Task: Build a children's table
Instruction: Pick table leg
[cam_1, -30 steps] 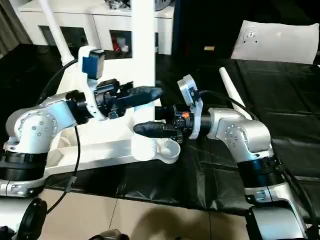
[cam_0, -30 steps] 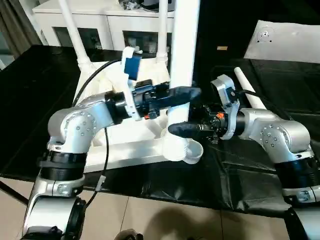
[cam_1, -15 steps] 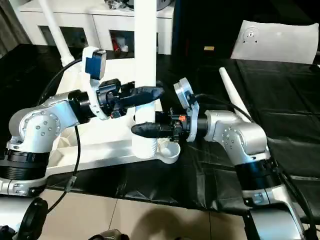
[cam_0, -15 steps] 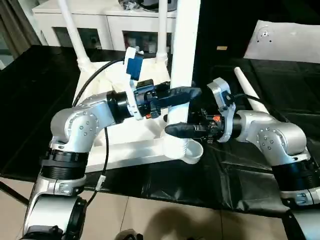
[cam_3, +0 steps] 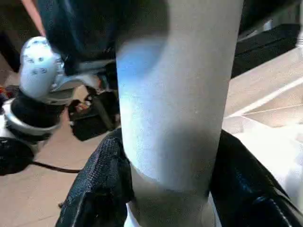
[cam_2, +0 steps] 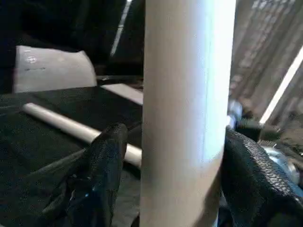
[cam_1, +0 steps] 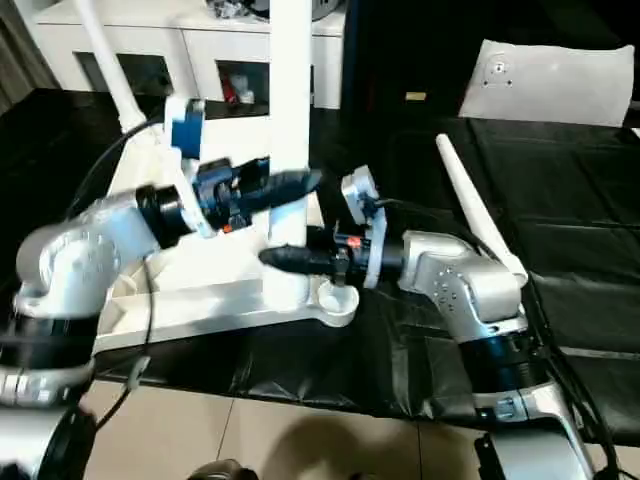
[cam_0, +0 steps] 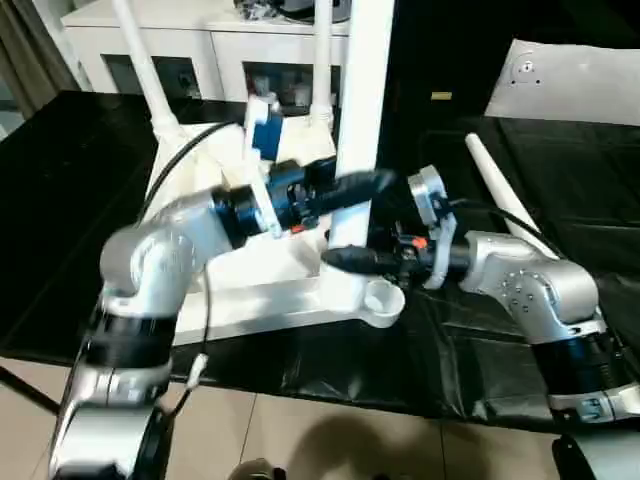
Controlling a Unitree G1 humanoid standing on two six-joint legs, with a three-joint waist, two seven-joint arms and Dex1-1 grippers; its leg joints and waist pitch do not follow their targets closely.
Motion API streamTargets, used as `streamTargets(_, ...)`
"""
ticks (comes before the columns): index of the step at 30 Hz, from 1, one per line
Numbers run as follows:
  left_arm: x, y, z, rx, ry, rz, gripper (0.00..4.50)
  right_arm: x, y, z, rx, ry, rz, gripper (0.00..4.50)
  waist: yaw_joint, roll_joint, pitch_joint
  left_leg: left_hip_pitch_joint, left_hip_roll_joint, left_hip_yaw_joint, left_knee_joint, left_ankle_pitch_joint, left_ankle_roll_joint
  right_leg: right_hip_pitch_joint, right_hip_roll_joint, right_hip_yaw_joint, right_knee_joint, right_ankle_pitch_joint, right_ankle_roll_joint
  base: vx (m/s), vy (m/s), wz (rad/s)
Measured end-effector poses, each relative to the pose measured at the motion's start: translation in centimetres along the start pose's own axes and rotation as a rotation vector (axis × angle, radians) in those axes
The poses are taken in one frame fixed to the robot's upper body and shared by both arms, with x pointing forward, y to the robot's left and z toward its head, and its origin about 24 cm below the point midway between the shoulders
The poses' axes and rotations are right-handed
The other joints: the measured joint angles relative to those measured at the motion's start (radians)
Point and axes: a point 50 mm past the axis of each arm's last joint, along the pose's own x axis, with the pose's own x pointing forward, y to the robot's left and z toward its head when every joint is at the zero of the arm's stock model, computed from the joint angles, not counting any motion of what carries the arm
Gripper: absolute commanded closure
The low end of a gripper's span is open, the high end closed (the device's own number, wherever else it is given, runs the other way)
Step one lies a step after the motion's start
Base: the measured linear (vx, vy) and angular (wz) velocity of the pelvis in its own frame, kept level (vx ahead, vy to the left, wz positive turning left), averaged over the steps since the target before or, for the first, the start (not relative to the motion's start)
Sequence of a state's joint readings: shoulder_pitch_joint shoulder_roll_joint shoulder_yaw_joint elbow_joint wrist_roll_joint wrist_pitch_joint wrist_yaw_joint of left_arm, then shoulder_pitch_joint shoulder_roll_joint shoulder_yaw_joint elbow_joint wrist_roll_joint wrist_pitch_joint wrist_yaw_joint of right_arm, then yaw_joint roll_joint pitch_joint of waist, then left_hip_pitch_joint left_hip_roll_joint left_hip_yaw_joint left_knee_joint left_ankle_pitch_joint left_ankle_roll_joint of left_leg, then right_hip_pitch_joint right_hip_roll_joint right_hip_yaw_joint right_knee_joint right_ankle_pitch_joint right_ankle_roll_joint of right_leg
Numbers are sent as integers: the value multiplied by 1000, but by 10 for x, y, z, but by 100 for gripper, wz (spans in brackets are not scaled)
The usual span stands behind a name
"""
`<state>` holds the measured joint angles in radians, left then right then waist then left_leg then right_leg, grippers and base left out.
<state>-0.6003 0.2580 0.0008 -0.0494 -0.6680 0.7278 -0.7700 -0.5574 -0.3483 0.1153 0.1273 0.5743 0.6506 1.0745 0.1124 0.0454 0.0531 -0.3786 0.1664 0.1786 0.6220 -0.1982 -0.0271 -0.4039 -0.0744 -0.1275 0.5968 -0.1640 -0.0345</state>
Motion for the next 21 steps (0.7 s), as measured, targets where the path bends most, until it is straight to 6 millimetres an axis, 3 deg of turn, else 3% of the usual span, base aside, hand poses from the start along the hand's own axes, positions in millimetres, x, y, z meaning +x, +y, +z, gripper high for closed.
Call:
streamTargets(2, -1, -2, -4, 24, -13, 52, 142, 2, -1, -2, -3, -3, -19, 259, 0, 0, 0, 0, 0, 0, 0, 0, 0, 0, 0, 0, 0, 0, 0, 0, 0, 0)
streamTargets(4, 0, -4, -7, 40, -17, 86, 179, 3, -1, -3, -6, -2, -32, 259, 1, 0, 0, 0, 0, 0, 0, 0, 0, 0, 0, 0, 0, 0, 0, 0, 0, 0)
streamTargets(13, 11, -12, -12, 120, -65, 201, 197, 4, -3, -2, -32, -5, -70, 259, 0, 0, 0, 0, 0, 0, 0, 0, -1, 1, 0, 0, 0, 0, 1, 0, 0, 0)
streamTargets(21, 12, -15, -15, 121, -78, 243, 252, 5, -5, -4, -40, -2, -84, 259, -1, 0, 0, 0, 0, 0, 0, 0, 0, 0, 0, 0, 0, 0, 1, 0, 0, 0)
